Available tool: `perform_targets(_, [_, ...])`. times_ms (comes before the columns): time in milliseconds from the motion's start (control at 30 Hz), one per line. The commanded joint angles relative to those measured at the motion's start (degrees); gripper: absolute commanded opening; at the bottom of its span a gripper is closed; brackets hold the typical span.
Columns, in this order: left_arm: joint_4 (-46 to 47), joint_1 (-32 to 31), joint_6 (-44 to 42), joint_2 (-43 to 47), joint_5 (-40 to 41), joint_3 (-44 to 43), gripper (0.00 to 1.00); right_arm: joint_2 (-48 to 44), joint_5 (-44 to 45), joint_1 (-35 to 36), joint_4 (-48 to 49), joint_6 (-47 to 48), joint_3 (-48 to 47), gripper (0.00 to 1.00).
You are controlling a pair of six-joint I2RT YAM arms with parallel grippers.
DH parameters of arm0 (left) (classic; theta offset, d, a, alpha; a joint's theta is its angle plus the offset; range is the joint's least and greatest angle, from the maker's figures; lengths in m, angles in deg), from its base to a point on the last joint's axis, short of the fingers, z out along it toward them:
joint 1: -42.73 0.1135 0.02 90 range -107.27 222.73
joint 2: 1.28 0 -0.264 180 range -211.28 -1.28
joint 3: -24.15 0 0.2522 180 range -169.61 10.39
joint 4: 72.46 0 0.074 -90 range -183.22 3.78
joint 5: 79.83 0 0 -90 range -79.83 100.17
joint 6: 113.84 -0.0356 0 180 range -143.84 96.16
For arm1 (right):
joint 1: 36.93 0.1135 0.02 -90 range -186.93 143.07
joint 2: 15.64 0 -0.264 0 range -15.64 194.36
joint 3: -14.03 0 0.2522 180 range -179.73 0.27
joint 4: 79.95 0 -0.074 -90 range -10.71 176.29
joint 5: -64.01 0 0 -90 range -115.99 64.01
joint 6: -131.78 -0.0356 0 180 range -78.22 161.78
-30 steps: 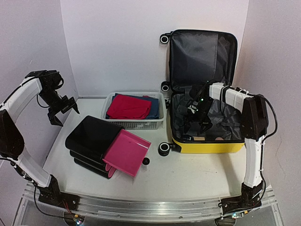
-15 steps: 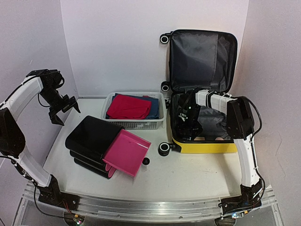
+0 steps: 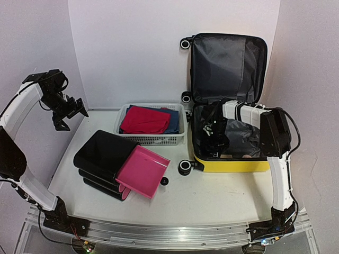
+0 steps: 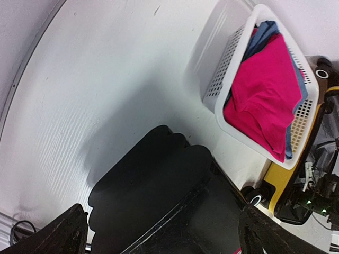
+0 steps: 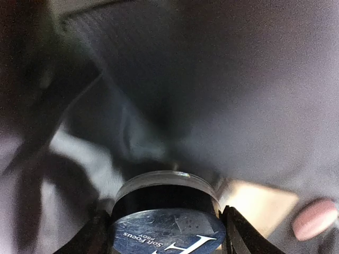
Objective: Open, take out, and arrange the luggage
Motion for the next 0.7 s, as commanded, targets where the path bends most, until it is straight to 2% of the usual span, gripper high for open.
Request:
perform_targets(0, [2.70, -0.07, -2.39, 4.20, 0.45, 1.48, 0.99, -14.05, 1.65, 0.01, 1.66, -0.75, 1.61, 0.32])
perform_targets(100, [2.70, -0.06, -2.92, 4.77, -0.25, 2.86, 0.99, -20.19, -0.81, 0.02, 1.81, -1.07, 4.34, 0.29])
perform_targets(300, [2.56, -0.06, -3.90, 7.33, -4.92, 7.47, 0.97, -26.89, -15.29, 2.26, 7.78, -3.29, 5.64, 0.27])
perform_targets(500, [2.47, -0.15, -4.67, 10.74, -9.89, 12.03, 0.97, -26.28, -18.63, 14.71, 13.84, 1.43, 0.64, 0.27])
perform_targets(667, [2.46, -0.32, -4.99, 13.12, -12.15, 14.12, 0.97, -20.45, -13.56, 24.73, 13.49, 6.26, -6.30, 0.29])
